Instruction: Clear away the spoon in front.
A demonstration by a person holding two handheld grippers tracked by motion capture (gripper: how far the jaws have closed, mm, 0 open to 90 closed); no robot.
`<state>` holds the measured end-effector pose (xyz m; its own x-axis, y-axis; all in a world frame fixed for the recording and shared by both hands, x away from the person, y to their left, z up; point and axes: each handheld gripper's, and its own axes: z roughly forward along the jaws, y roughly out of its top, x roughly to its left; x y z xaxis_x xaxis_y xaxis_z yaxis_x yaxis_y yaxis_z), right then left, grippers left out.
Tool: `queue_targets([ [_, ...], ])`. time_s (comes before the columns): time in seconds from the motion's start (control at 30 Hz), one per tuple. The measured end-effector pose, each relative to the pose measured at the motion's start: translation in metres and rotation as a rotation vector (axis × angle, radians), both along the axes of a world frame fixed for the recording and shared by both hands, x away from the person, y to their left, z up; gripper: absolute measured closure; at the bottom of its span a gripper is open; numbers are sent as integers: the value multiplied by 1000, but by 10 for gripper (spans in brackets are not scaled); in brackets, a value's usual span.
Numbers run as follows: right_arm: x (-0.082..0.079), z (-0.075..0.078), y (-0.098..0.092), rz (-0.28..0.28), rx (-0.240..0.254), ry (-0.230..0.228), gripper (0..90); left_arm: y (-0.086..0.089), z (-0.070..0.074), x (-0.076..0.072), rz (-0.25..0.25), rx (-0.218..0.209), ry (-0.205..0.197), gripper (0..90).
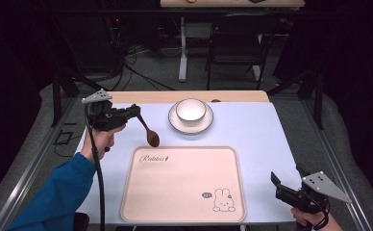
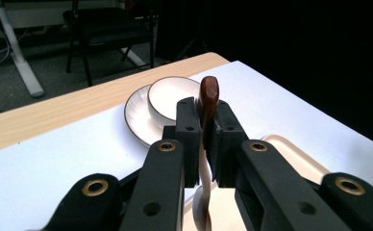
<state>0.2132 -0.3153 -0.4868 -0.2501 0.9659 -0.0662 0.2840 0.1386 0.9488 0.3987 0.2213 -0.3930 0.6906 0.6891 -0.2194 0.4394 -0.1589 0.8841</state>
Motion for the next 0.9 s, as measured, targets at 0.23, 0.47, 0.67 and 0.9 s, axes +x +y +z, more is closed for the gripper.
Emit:
queue_targets([
  [0.23,0,0,0,-1,-4,1,142,6,-4,-6,-12,-2,23,844],
  [0.47,0,0,0,-2,1,1,142,7,-8,-11,-55,30,53,843],
  [0.67,0,0,0,1,4,0,142,7,-14,-15,-88,55,85,844],
  [0.9,0,0,0,1,6,3,142,9,-22,-21,-116,71,122,843],
])
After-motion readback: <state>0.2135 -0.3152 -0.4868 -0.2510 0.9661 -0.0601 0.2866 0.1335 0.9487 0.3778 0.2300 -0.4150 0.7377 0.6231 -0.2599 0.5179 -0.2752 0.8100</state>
